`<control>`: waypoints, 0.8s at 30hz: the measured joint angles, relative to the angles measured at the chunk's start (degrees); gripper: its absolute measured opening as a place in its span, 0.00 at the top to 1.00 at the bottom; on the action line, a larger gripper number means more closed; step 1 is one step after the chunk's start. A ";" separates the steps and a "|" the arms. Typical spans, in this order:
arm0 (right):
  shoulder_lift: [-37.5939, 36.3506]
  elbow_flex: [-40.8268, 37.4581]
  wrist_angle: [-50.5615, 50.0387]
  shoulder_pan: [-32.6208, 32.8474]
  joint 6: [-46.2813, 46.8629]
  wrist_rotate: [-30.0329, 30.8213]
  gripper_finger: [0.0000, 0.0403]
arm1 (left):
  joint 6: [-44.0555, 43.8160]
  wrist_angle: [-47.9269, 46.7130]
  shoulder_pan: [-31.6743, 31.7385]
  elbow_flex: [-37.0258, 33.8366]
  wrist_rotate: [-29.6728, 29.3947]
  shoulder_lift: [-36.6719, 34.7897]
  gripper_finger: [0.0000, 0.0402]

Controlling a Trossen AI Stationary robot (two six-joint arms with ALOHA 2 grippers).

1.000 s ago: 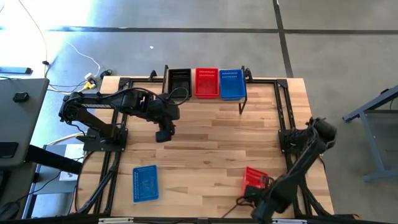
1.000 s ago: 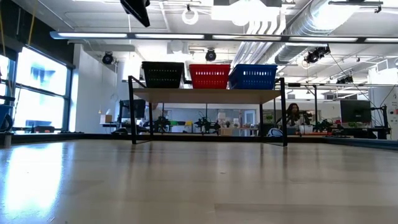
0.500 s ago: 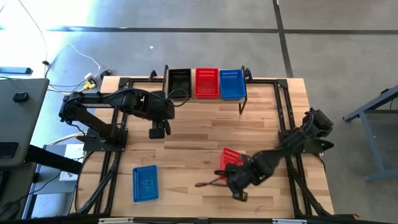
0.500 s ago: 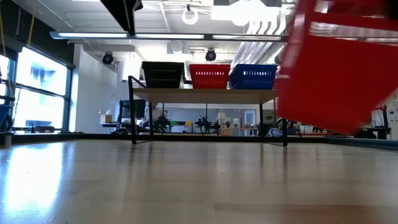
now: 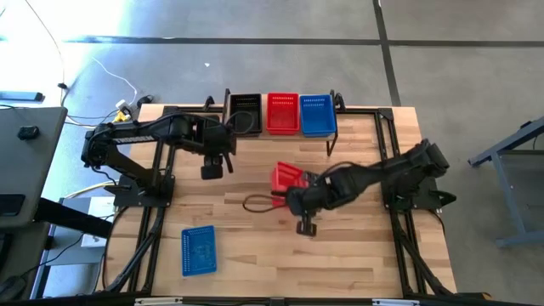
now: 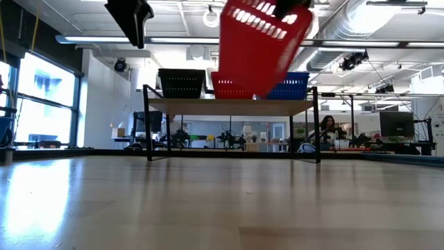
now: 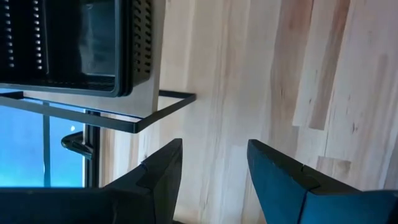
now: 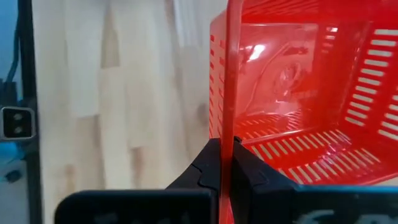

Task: Stack baskets on shelf by color
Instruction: Stack the red bin on top of the red bin on the shelf

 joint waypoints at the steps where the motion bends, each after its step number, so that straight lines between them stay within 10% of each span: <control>1: 0.02 0.51 0.02 -0.90 -1.63 0.00 1.00 | 0.07 0.01 0.24 0.00 0.08 0.00 0.58; 24: 0.02 13.95 -0.61 -22.13 -37.76 16.04 1.00 | -5.93 1.53 0.66 0.00 0.41 0.00 0.58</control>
